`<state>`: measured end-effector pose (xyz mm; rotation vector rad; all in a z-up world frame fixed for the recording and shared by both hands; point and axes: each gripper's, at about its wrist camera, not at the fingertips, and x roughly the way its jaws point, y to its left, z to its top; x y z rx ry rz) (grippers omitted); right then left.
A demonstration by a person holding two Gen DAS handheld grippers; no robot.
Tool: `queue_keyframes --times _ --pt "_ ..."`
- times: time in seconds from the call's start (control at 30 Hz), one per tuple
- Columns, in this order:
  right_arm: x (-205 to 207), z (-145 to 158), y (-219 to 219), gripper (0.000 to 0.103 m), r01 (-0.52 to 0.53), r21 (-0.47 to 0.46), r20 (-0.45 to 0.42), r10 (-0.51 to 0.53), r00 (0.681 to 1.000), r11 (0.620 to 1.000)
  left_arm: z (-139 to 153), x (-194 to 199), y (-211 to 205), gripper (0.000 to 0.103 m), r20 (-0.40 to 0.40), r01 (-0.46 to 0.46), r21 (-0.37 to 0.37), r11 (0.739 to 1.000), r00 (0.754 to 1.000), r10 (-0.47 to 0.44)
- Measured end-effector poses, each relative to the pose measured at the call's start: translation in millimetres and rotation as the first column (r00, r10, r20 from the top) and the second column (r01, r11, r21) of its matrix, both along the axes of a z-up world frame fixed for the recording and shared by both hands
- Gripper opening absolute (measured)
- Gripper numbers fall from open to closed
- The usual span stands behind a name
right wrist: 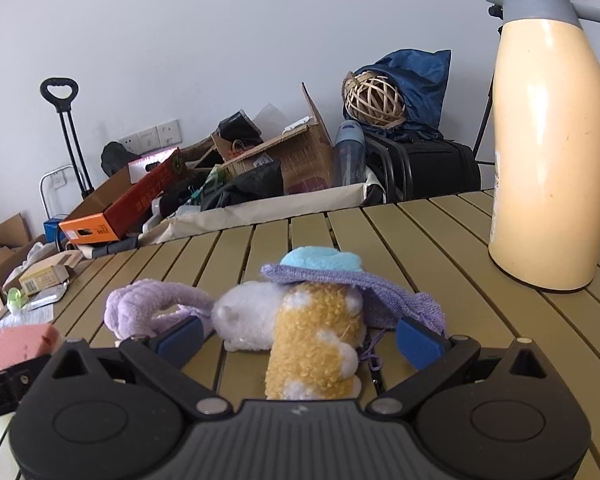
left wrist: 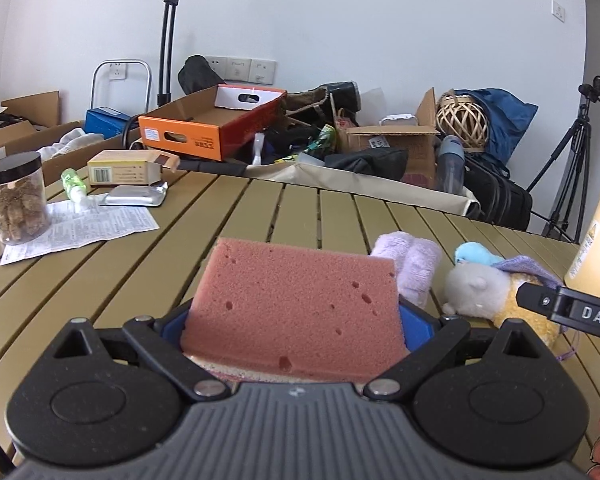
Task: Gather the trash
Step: 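Lift the pink sponge with the left tool while the right tool grasps the yellow-white plush toy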
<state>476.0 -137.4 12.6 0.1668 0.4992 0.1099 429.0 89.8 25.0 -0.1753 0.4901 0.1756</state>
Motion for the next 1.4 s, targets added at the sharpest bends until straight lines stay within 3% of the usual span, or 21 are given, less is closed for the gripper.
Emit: queue_keyframes --times 0.13,0.47,0.7,0.87,0.93,1.4 --pt "12 -9 6 0.090 0.016 -0.014 -0.063 -0.017 0.998 1.000 -3 -1 7 0.098 -0.008 -0.021 0.011 1.000 1.000 0.021" --pt "29 -24 16 0.089 0.061 -0.035 -0.131 -0.065 0.989 0.998 0 -9 19 0.099 0.004 -0.042 0.026 0.999 0.999 0.042" --pt "36 -29 14 0.064 0.076 -0.024 -0.166 -0.079 0.983 0.997 1 -14 20 0.099 0.014 -0.045 0.042 0.998 0.999 0.044" --pt "37 -31 12 0.063 0.081 -0.024 -0.164 -0.084 0.983 0.996 1 -14 20 0.099 0.017 -0.045 0.047 0.998 0.999 0.044" --pt "36 -31 13 0.055 0.083 -0.035 -0.161 -0.088 0.983 0.996 1 -14 20 0.099 0.015 -0.045 0.046 0.998 0.999 0.044" --pt "24 -27 9 0.049 0.066 0.008 -0.109 -0.064 0.992 0.998 1 -16 21 0.099 0.023 -0.052 0.044 0.998 0.998 0.051"
